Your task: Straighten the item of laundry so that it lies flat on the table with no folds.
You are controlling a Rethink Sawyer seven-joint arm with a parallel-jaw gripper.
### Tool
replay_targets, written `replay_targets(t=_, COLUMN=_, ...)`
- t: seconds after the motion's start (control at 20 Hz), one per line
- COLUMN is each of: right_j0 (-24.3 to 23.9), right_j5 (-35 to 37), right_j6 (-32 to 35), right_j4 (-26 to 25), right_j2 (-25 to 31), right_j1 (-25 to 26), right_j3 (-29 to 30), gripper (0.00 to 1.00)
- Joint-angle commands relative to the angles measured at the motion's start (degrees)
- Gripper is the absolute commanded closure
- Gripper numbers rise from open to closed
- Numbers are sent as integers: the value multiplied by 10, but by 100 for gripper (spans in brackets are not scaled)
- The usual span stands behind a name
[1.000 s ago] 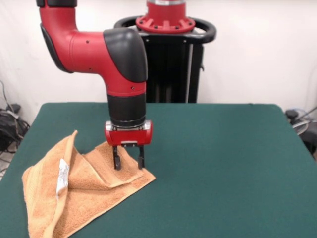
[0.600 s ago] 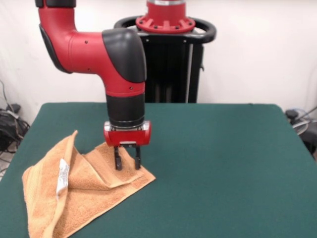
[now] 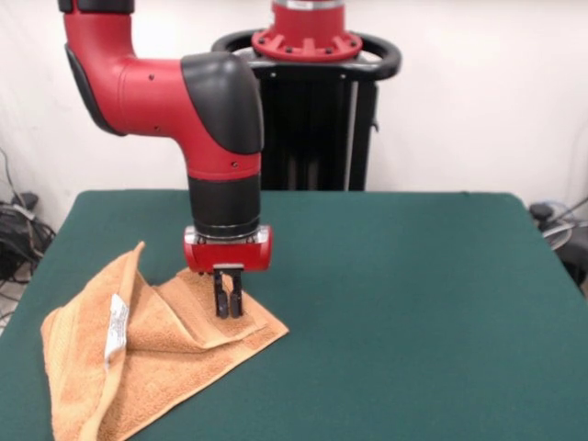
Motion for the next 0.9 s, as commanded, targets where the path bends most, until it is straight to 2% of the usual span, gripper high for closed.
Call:
replay_targets(t=0.05, right_j0=11, right_j5=64, right_j6=76, right_j4=26, right_j2=22, right_j1=-4, right_j3=-44, gripper=100)
replay_targets(t=0.15, right_j0=2, right_j5=47, right_j6=83, right_j4=25, right_j2=30, right_j1=-3, right_j3=-35, gripper=100)
replay_targets(t=0.2, right_j0=-6, right_j5=35, right_j6=89, right_j4=26, right_j2=37, right_j1=-2, right_j3=-28, gripper=0)
replay_targets(t=0.55, right_j0=10, right_j5=68, right_j6=83, right_j4=34, right_j2=29, right_j1=-3, right_j3=-40, gripper=0)
replay_targets(t=0.9, right_j0=29, right_j5=49, right_j6=104, right_j4=49, right_j2=23, right_j1=9, right_j3=-45, gripper=0)
